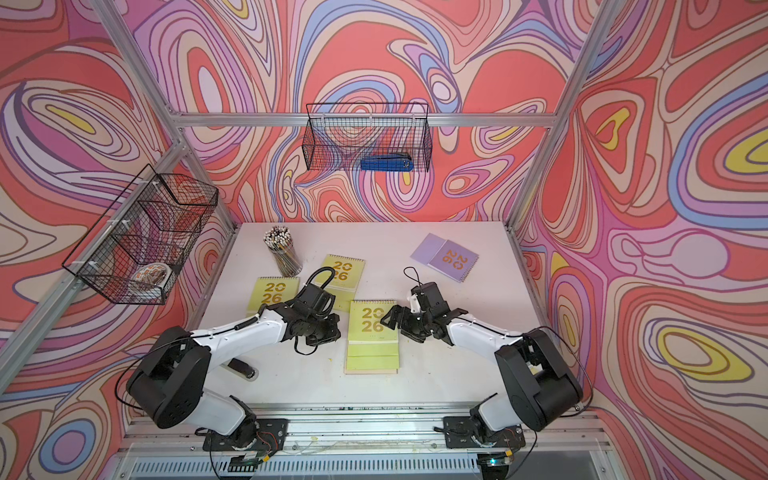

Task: Stack the calendars
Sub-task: Adjust the calendars at the calendar.

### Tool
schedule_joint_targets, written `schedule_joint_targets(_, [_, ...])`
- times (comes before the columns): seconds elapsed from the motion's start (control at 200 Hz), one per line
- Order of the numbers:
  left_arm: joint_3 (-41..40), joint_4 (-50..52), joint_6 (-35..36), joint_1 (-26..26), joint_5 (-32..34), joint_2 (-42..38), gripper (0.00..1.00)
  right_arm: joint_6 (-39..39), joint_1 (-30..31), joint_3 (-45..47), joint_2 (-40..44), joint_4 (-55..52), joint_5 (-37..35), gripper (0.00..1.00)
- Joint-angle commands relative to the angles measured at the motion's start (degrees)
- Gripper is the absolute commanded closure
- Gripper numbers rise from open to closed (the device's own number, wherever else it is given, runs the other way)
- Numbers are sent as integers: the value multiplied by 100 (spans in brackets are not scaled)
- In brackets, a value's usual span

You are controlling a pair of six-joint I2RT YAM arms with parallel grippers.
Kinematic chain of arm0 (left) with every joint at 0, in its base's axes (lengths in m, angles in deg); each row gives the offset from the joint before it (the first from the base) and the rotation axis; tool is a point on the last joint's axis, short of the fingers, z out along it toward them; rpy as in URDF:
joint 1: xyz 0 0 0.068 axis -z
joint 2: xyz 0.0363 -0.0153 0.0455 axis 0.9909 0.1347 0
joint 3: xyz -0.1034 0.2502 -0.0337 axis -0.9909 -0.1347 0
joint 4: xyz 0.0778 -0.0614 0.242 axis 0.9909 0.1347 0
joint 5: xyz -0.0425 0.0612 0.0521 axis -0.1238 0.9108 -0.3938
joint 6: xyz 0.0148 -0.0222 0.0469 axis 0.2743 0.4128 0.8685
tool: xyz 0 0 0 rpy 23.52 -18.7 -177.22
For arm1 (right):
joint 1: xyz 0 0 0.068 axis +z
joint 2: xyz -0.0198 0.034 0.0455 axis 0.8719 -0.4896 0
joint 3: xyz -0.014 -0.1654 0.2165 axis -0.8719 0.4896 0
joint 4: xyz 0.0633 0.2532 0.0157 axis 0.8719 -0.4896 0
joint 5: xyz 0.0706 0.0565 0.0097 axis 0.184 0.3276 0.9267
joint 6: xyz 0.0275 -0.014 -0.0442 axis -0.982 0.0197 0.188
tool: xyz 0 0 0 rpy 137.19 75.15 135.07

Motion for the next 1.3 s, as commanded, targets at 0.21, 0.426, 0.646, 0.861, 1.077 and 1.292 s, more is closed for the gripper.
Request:
schedule_joint_targets(0.21, [111,143,45,34,46,9,100,-4,6,-28,33,340,565,18])
schedule_joint_targets(0.426, [129,134,45,34,36,19,100,71,1,-73,72,101,387,15])
schedule_joint_targets(0.646, [156,135,34,34,26,-13,100,140,-6,-303,468,-642,-637,10])
schedule_joint_targets(0.861, [72,57,-49,95,-111,89,100,96,-33,-361,366,-745,-663,10])
schedule_joint_targets(1.077, [59,-12,-138,217,-174,89,100,72,-33,-314,340,-652,-619,10])
schedule_joint_targets(1.292, [70,-32,-166,279,-200,133,100,60,-31,-293,317,-607,-614,10])
